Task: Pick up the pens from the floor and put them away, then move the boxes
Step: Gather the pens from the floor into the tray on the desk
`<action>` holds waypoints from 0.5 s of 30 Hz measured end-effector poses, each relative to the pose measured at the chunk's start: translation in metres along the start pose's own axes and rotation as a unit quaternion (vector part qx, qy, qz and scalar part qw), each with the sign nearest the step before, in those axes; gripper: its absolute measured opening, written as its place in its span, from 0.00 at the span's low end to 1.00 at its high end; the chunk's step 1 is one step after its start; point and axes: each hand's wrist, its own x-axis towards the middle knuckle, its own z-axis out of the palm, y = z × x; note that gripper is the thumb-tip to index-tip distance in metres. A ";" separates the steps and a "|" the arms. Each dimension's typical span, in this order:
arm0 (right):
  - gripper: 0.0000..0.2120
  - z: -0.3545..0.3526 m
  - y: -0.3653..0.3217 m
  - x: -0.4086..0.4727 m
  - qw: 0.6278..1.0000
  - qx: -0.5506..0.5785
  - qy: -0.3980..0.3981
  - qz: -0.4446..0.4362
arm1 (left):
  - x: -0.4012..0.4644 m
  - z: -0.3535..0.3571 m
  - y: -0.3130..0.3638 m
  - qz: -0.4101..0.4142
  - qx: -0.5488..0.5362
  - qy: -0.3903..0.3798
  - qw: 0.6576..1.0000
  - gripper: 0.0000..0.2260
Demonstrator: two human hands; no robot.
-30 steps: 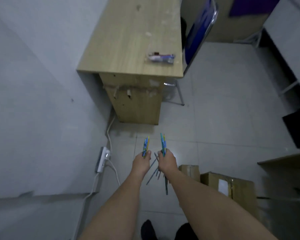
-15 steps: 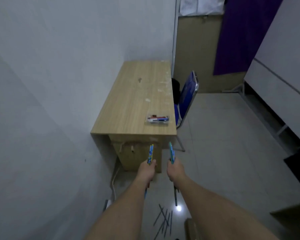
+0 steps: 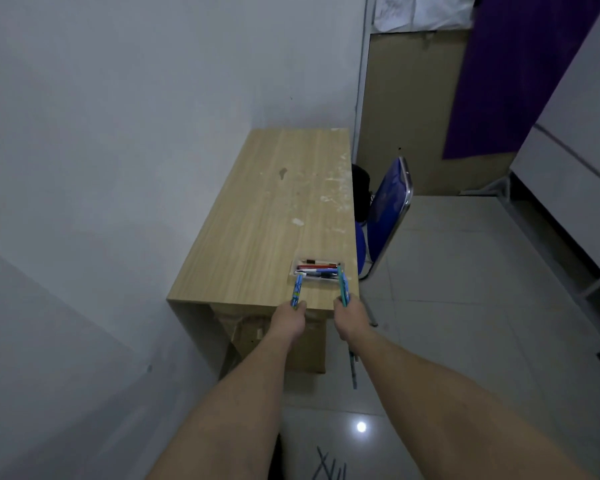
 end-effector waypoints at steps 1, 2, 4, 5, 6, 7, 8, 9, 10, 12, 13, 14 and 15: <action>0.09 0.006 -0.004 0.012 1.000 -0.001 0.004 -0.001 | 0.013 -0.002 0.006 0.005 0.017 -0.004 1.000 0.12; 0.11 0.011 -0.009 0.021 1.000 0.000 0.005 0.000 | 0.026 -0.004 0.010 0.012 0.030 -0.006 0.999 0.12; 0.12 0.026 -0.022 0.044 1.000 0.003 0.009 0.000 | 0.061 -0.009 0.020 0.023 0.050 -0.017 0.998 0.13; 0.13 0.031 -0.026 0.052 1.000 0.001 0.008 -0.005 | 0.073 -0.012 0.024 0.030 0.057 -0.023 0.998 0.13; 0.13 0.035 -0.034 0.058 1.000 -0.003 0.009 -0.010 | 0.086 -0.015 0.028 0.030 0.064 -0.030 0.997 0.13; 0.14 0.040 -0.042 0.068 1.000 -0.008 0.012 -0.016 | 0.103 -0.017 0.034 0.028 0.070 -0.040 0.996 0.13; 0.15 0.044 -0.050 0.077 1.000 -0.013 0.015 -0.020 | 0.118 -0.019 0.038 0.027 0.076 -0.050 0.995 0.13; 0.15 0.047 -0.057 0.085 0.999 -0.011 0.022 -0.027 | 0.130 -0.020 0.043 0.029 0.084 -0.057 0.994 0.14; 0.14 0.048 -0.066 0.091 0.999 -0.005 0.030 -0.033 | 0.141 -0.022 0.049 0.034 0.089 -0.057 0.994 0.14; 0.11 0.048 -0.080 0.107 0.998 0.007 0.037 -0.040 | 0.160 -0.026 0.061 0.043 0.093 -0.053 0.993 0.15; 0.12 0.050 -0.087 0.117 0.998 0.009 0.041 -0.043 | 0.172 -0.026 0.066 0.050 0.098 -0.057 0.992 0.15; 0.13 0.049 -0.094 0.124 0.998 0.007 0.045 -0.044 | 0.180 -0.027 0.069 0.050 0.105 -0.063 0.991 0.15; 0.14 0.049 -0.098 0.131 0.998 0.004 0.050 -0.047 | 0.187 -0.027 0.072 0.048 0.112 -0.065 0.990 0.16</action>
